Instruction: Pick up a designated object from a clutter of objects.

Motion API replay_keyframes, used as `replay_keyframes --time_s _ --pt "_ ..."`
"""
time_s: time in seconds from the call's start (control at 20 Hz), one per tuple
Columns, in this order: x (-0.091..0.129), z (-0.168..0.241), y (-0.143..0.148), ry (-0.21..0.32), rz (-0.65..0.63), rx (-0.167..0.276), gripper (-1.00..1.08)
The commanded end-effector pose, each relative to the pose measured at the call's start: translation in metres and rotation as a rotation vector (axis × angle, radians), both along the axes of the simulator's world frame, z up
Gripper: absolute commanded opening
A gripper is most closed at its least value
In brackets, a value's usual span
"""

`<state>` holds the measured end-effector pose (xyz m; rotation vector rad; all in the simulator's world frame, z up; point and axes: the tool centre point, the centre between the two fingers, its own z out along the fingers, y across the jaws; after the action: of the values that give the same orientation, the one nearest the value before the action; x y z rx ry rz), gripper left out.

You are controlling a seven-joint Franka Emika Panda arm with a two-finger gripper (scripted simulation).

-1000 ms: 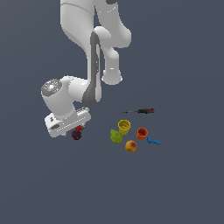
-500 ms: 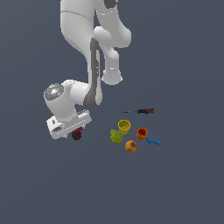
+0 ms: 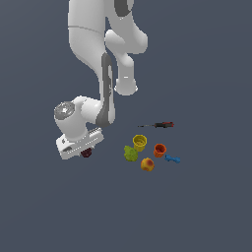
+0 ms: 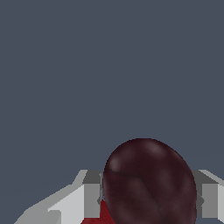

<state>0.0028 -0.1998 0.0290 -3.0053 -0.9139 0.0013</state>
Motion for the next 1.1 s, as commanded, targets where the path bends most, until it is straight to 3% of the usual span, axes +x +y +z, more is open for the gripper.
replay_keyframes --time_s 0.0,0.6,1.05 --pt "0.000 -0.001 0.000 -0.001 0.000 0.000 -1.00" --pt "0.001 0.003 -0.001 -0.002 0.000 -0.001 -1.00" --pt "0.007 0.046 -0.004 -0.001 0.000 -0.001 -1.00"
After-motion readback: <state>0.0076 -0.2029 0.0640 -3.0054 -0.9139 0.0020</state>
